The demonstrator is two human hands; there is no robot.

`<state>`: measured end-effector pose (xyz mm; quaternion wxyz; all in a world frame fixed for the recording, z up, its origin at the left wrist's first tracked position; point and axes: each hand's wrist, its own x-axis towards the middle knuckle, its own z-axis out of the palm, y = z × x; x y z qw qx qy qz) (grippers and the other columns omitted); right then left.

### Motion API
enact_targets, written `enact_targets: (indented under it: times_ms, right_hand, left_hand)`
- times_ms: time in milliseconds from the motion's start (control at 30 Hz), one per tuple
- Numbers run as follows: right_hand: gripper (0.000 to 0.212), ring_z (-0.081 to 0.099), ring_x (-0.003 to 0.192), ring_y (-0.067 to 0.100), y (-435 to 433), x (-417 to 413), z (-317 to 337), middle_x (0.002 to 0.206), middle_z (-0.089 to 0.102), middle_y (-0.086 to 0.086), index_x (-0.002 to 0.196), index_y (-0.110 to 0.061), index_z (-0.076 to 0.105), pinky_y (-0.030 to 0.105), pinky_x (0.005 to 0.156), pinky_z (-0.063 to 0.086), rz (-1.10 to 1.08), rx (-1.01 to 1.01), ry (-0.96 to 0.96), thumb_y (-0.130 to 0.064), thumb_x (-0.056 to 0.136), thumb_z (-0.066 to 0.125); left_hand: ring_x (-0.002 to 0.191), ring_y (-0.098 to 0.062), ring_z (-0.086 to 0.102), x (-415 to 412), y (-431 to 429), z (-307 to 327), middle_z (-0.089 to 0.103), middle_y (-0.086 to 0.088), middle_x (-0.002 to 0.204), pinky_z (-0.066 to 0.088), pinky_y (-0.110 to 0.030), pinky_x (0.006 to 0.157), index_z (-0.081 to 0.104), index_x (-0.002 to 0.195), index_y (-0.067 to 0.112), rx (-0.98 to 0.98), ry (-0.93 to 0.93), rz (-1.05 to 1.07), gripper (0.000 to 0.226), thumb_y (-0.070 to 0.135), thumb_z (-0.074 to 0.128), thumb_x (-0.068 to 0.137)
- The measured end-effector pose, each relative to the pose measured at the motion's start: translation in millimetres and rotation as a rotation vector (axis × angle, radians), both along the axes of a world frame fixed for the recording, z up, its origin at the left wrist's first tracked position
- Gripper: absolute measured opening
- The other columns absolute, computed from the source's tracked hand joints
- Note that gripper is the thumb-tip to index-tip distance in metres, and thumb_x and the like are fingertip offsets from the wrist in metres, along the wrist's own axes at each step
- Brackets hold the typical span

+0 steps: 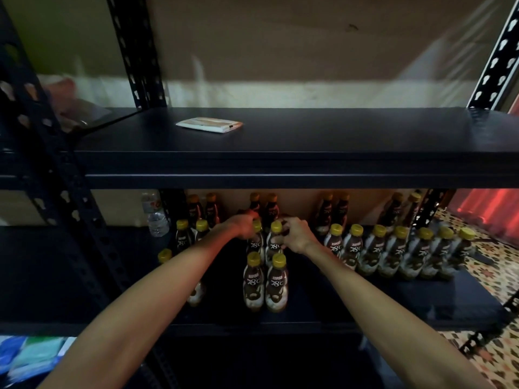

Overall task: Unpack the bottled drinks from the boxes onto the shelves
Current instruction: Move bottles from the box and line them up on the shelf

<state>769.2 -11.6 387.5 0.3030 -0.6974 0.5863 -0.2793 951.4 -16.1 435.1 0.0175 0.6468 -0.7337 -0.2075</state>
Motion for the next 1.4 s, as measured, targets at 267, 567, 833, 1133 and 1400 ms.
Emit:
enact_targets:
  times_ms: [267,567,833,1133,1400]
  right_hand:
    - [0.025,0.070,0.070,0.011,8,6,3,0.096,0.074,0.004,0.098,-0.015,0.070,0.024,0.067,0.060,0.002,-0.001,-0.038,-0.005,0.080,0.084]
    - [0.024,0.061,0.087,0.005,21,-2,22,0.092,0.065,-0.013,0.094,-0.027,0.061,0.026,0.087,0.051,0.042,0.036,-0.029,-0.026,0.083,0.083]
    - [0.026,0.072,0.083,0.014,24,-93,52,0.109,0.070,-0.002,0.109,-0.016,0.069,0.025,0.083,0.059,0.027,0.005,-0.002,-0.033,0.091,0.075]
    - [0.025,0.064,0.087,0.015,27,-193,59,0.093,0.070,0.002,0.089,-0.011,0.071,0.023,0.078,0.047,-0.083,-0.045,0.243,-0.034,0.094,0.067]
    - [0.031,0.076,0.082,0.024,16,-190,25,0.105,0.071,0.010,0.114,-0.025,0.060,0.040,0.074,0.062,0.046,0.097,0.273,-0.004,0.090,0.061]
  left_hand:
    - [0.135,-0.033,0.043,1,-1,1,0.041,-0.015,0.151,0.043,-0.041,0.105,0.025,0.156,0.020,0.001,-0.021,0.007,0.076,0.019,0.067,0.093]
    - [0.136,-0.035,0.042,1,-7,12,0.039,-0.017,0.153,0.039,-0.047,0.110,0.005,0.159,0.029,0.031,0.077,0.017,0.098,0.029,0.072,0.087]
    - [0.105,-0.026,0.063,-82,7,39,0.065,-0.006,0.115,0.048,-0.035,0.092,0.053,0.129,0.018,-0.063,0.050,-0.022,0.039,0.039,0.059,0.097]
    - [0.125,-0.024,0.052,-186,15,26,0.057,-0.004,0.134,0.039,-0.030,0.095,0.051,0.139,0.017,-0.035,0.010,-0.161,0.051,0.043,0.060,0.095]
    - [0.109,-0.025,0.063,-210,7,-4,0.066,-0.007,0.119,0.045,-0.029,0.082,0.063,0.117,0.015,-0.071,0.043,-0.123,0.036,0.021,0.076,0.084]
